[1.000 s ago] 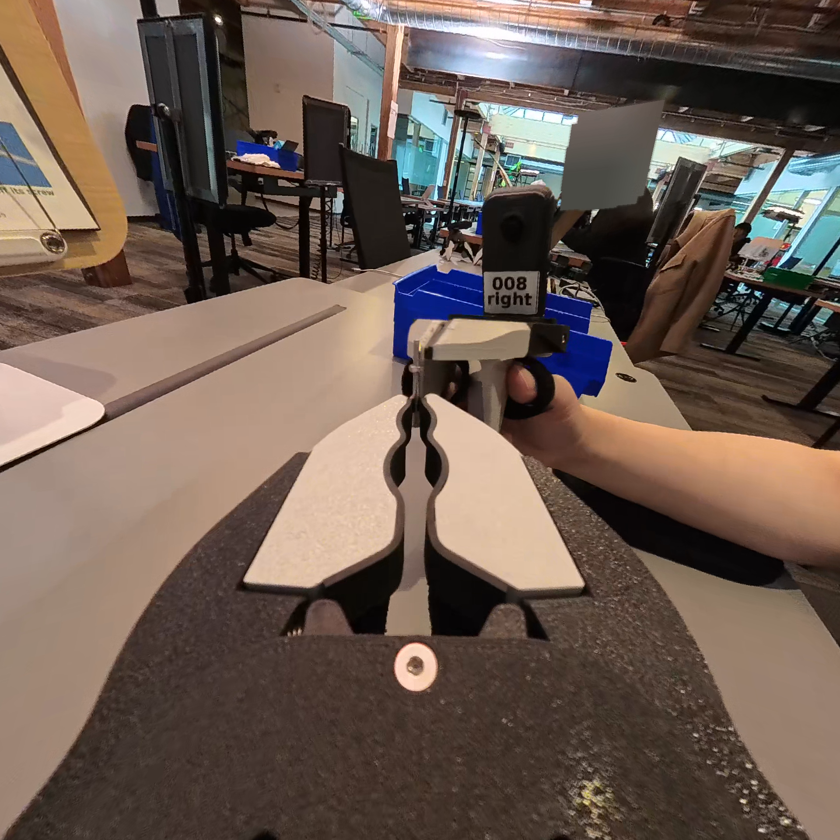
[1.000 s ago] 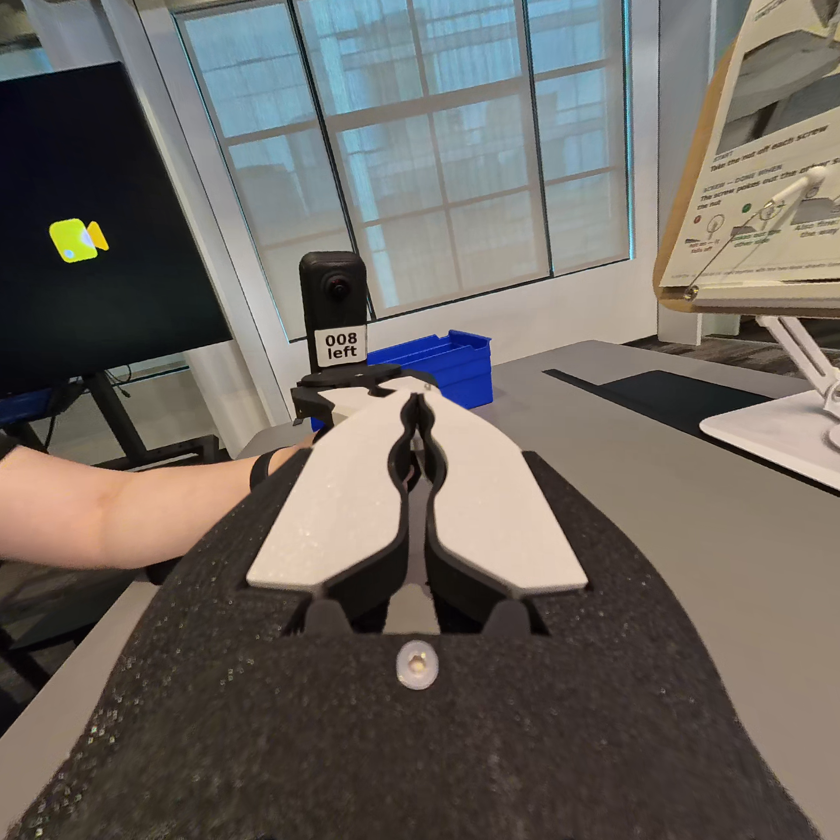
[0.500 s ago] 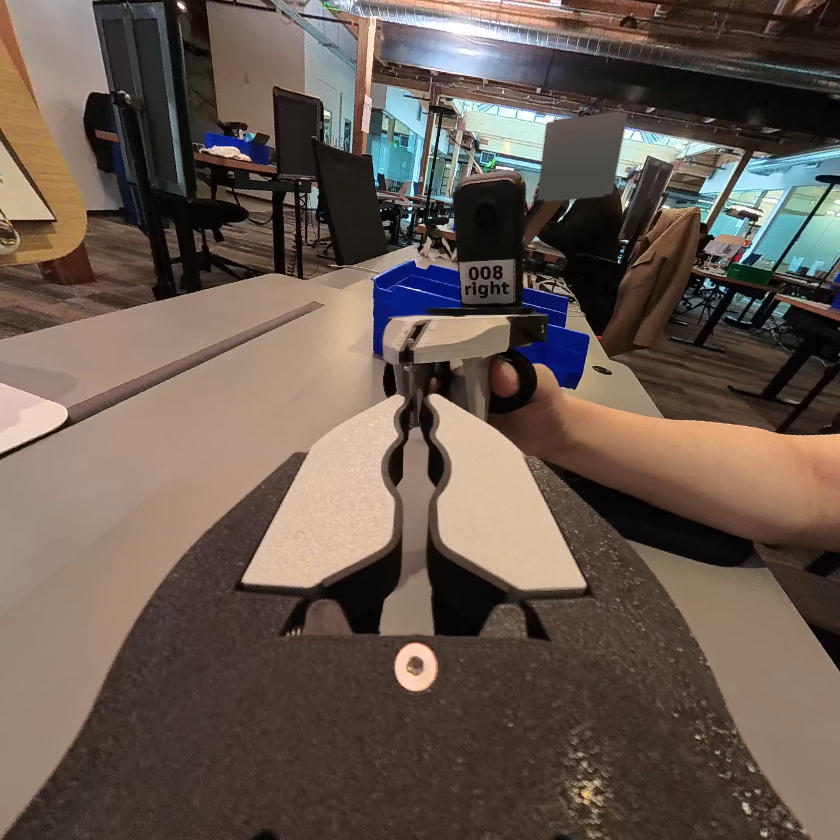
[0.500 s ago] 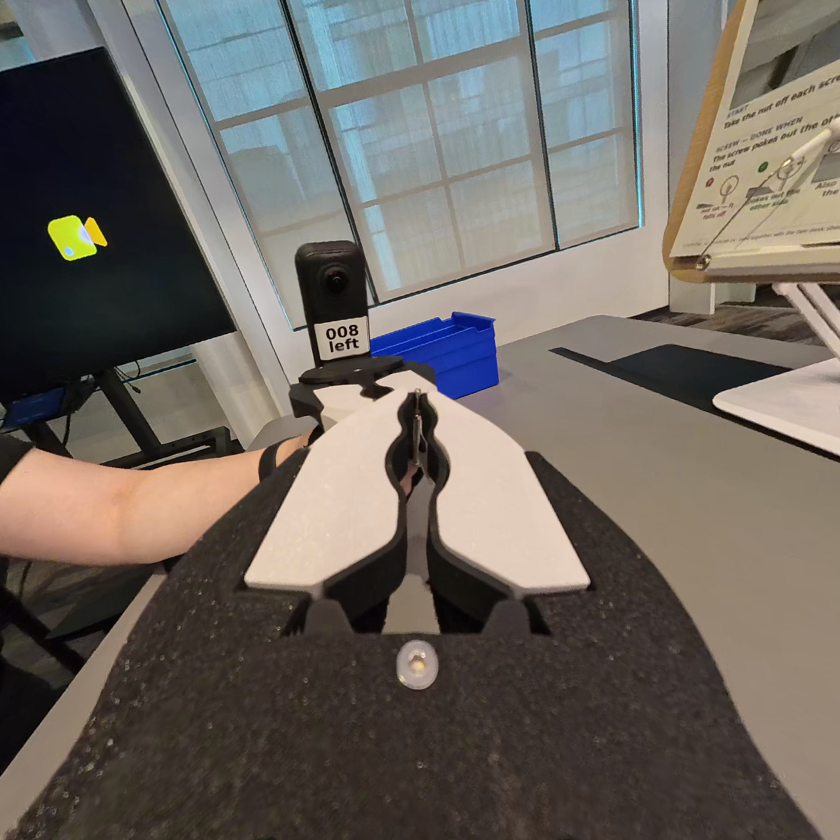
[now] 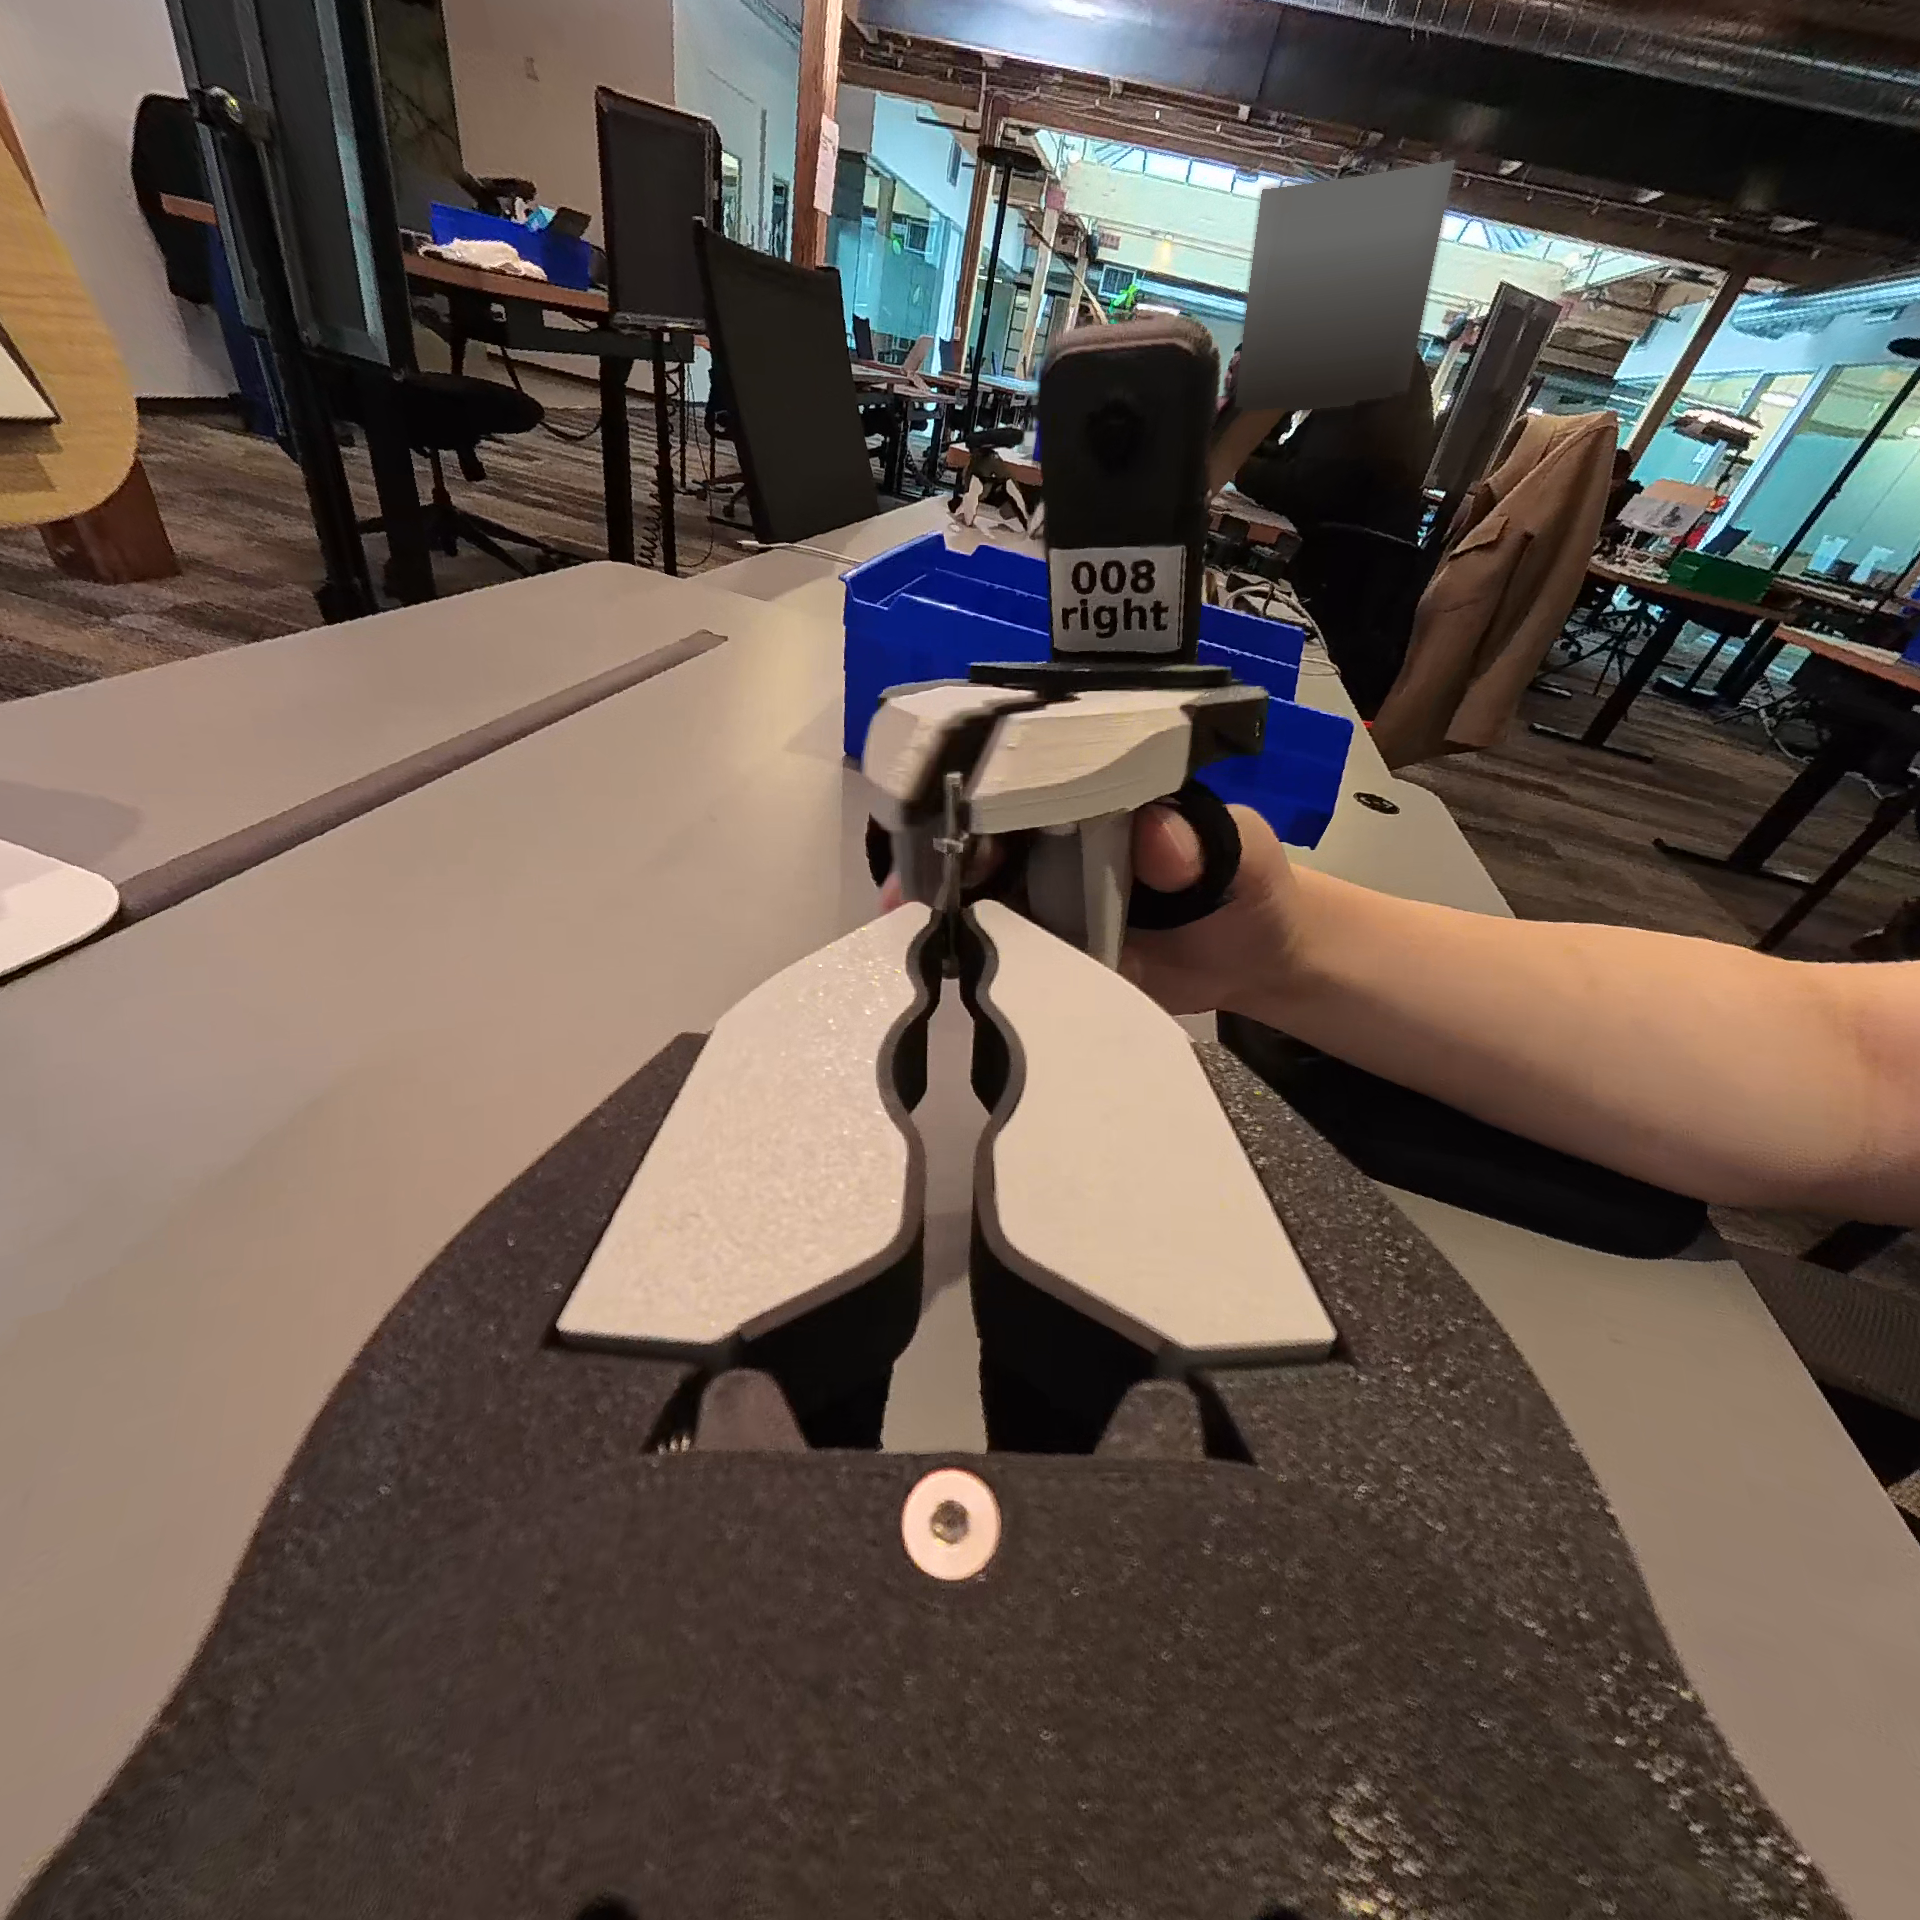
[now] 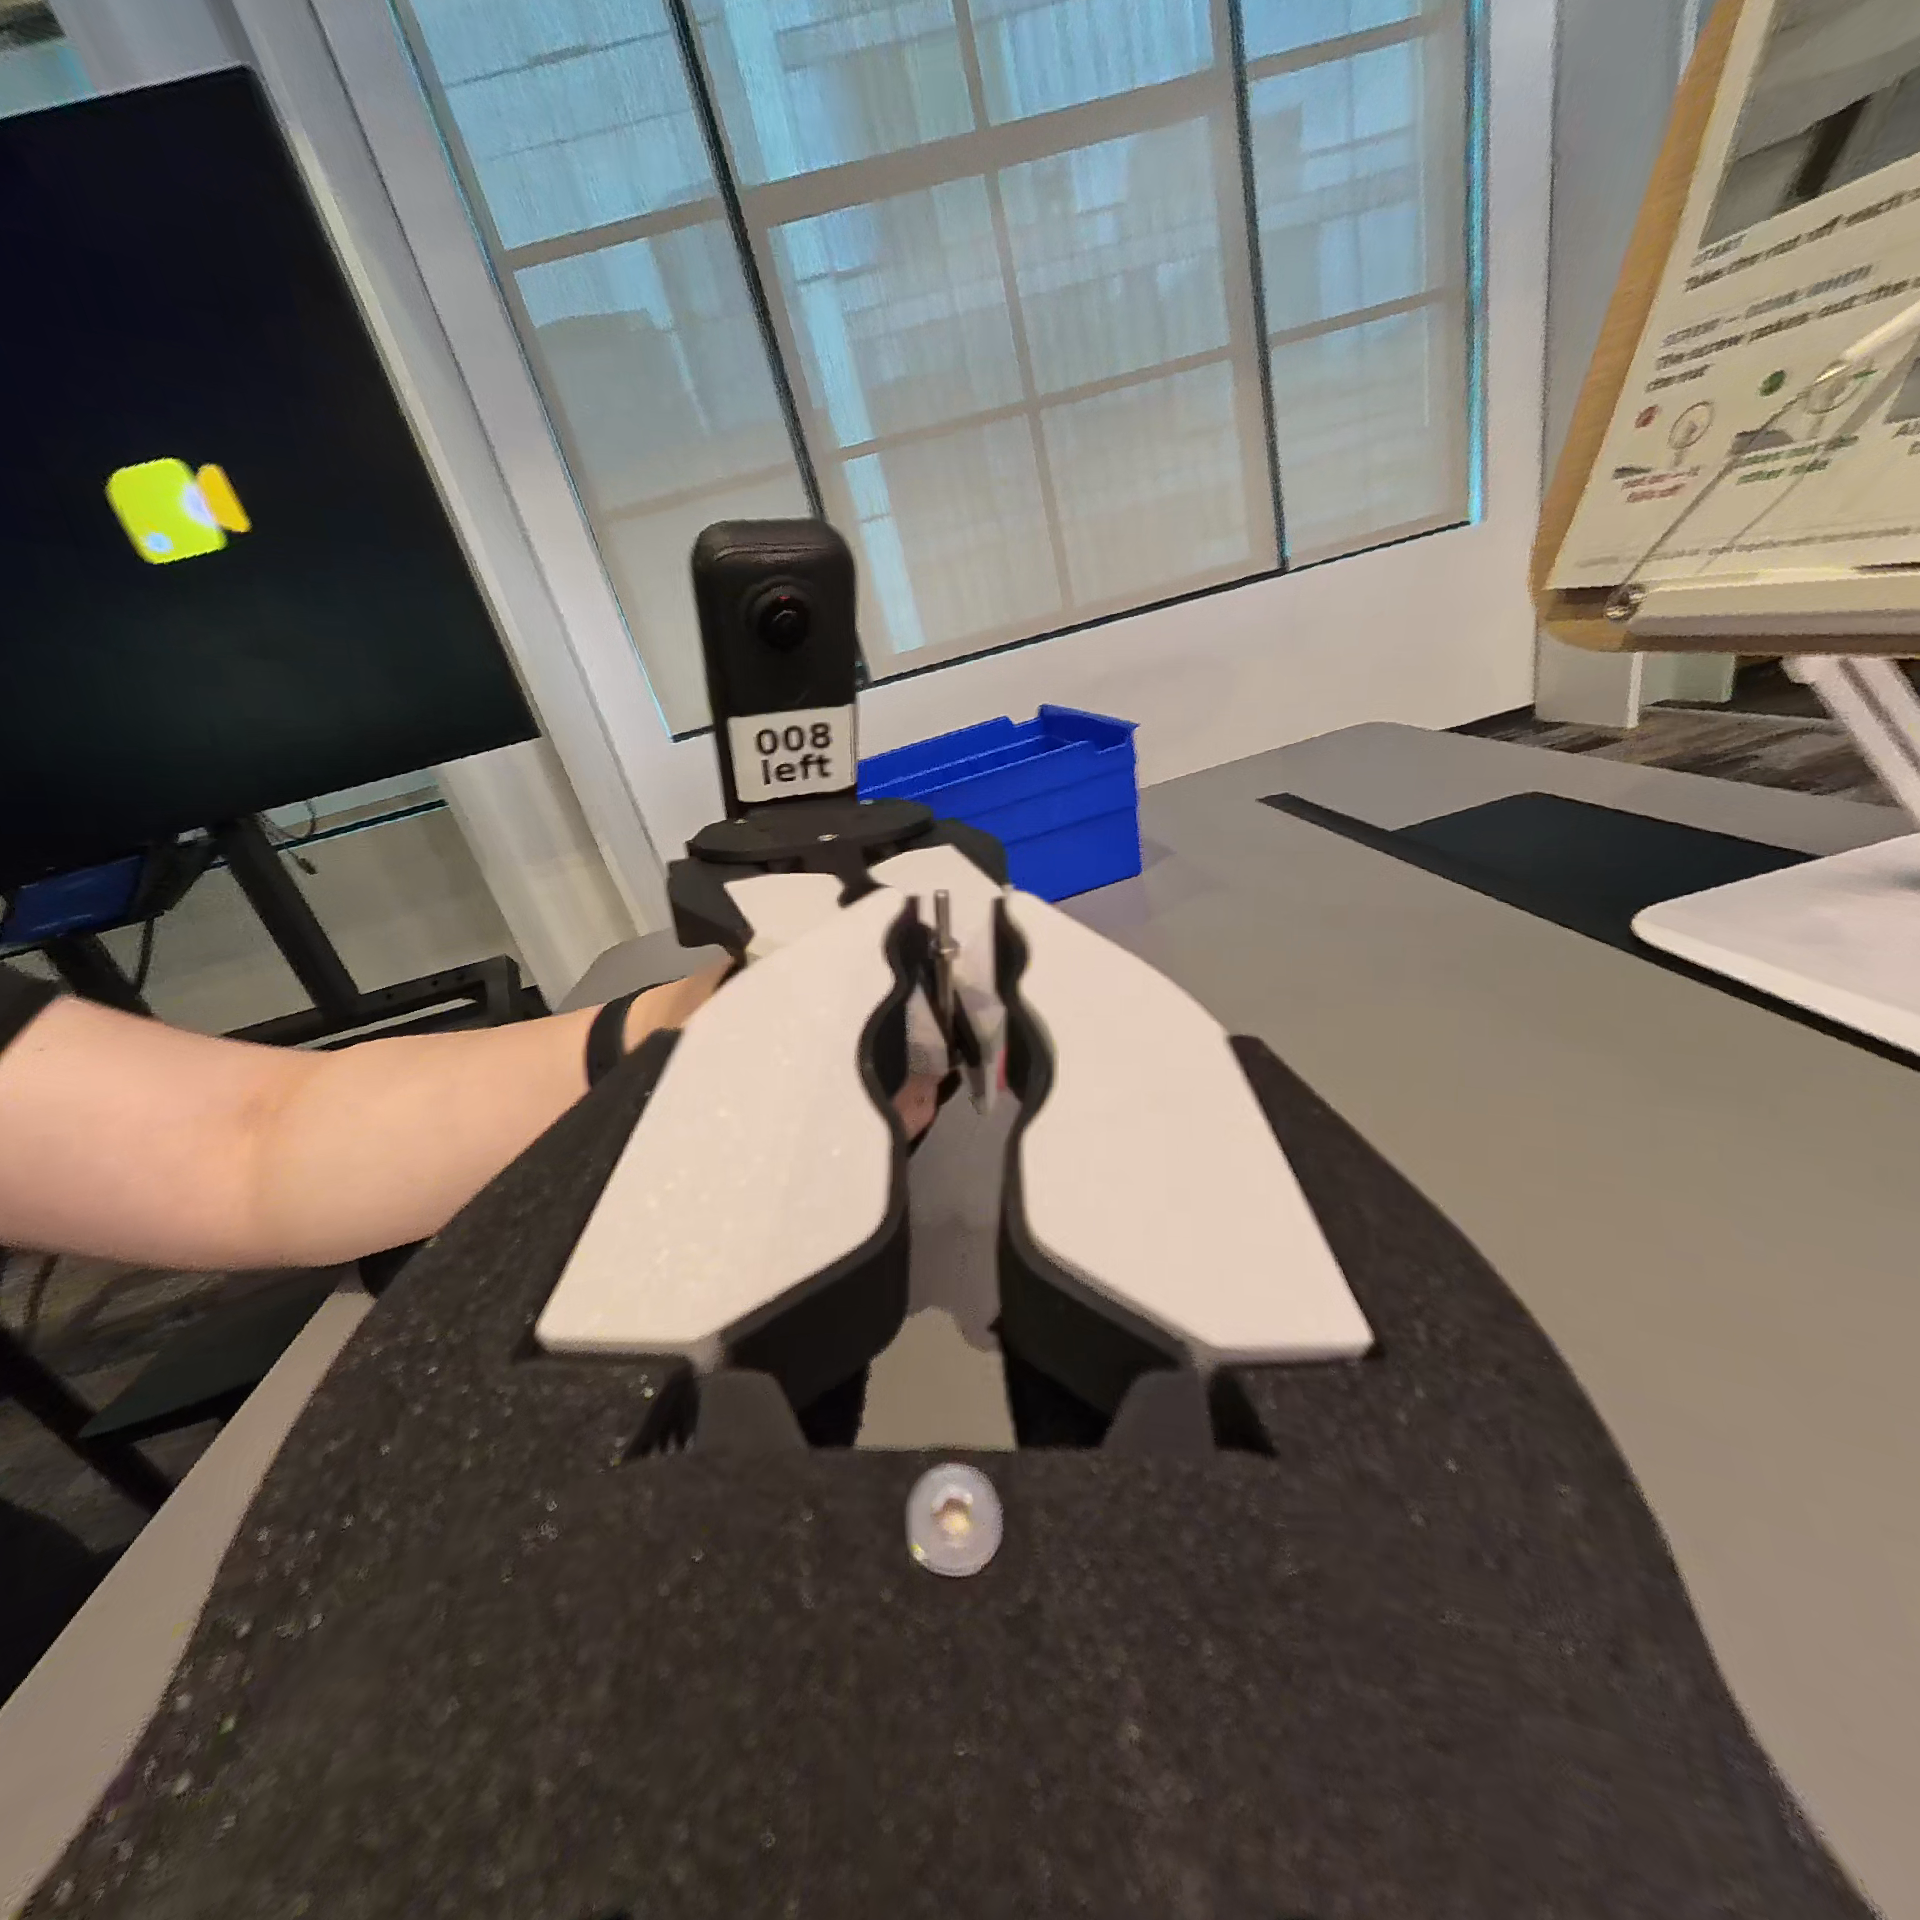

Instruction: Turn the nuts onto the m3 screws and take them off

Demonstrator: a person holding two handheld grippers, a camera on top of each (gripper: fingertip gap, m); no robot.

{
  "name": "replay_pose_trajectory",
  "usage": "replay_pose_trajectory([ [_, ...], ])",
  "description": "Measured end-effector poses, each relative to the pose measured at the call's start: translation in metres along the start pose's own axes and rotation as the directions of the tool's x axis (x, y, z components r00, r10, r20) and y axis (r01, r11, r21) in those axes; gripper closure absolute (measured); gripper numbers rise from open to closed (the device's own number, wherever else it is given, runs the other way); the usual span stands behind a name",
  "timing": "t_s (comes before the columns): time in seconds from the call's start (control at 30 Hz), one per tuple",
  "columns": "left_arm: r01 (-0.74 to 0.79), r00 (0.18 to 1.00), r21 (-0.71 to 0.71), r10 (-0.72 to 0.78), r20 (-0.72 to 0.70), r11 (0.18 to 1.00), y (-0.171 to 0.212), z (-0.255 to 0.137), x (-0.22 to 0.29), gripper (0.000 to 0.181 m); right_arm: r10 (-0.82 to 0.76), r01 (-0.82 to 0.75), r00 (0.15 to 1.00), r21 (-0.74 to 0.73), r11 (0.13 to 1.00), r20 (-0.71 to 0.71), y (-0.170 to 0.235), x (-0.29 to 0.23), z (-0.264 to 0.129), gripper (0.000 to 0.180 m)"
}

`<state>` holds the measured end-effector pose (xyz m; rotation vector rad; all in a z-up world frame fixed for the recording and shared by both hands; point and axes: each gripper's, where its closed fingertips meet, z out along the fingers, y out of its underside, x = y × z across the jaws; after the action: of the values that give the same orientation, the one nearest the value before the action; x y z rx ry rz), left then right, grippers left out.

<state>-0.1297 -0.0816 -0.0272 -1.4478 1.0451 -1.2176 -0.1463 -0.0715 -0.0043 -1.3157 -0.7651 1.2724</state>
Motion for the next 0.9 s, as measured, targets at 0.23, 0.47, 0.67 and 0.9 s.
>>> replay_pose_trajectory([
  [0.23,0.002,1.000,-0.004,-0.001,0.012,1.000,-0.001,-0.001,-0.002,0.179,-0.026,0.025,0.998,-0.027,0.999,-0.048,0.004,0.005,0.003,0.156],
  [0.47,0.001,1.000,0.005,-0.001,0.016,1.000,-0.003,-0.004,-0.003,0.179,0.014,-0.014,1.000,-0.007,1.000,-0.012,0.003,0.006,-0.007,0.165],
  [0.67,0.000,1.000,-0.012,0.001,0.009,1.000,0.001,-0.002,-0.003,0.179,-0.018,0.019,1.000,-0.051,0.999,0.004,0.010,-0.003,0.006,0.161],
  [0.9,-0.001,1.000,-0.001,0.001,0.008,1.000,-0.001,-0.003,-0.003,0.179,0.002,-0.003,1.000,-0.033,0.999,-0.031,0.006,0.007,-0.004,0.163],
])
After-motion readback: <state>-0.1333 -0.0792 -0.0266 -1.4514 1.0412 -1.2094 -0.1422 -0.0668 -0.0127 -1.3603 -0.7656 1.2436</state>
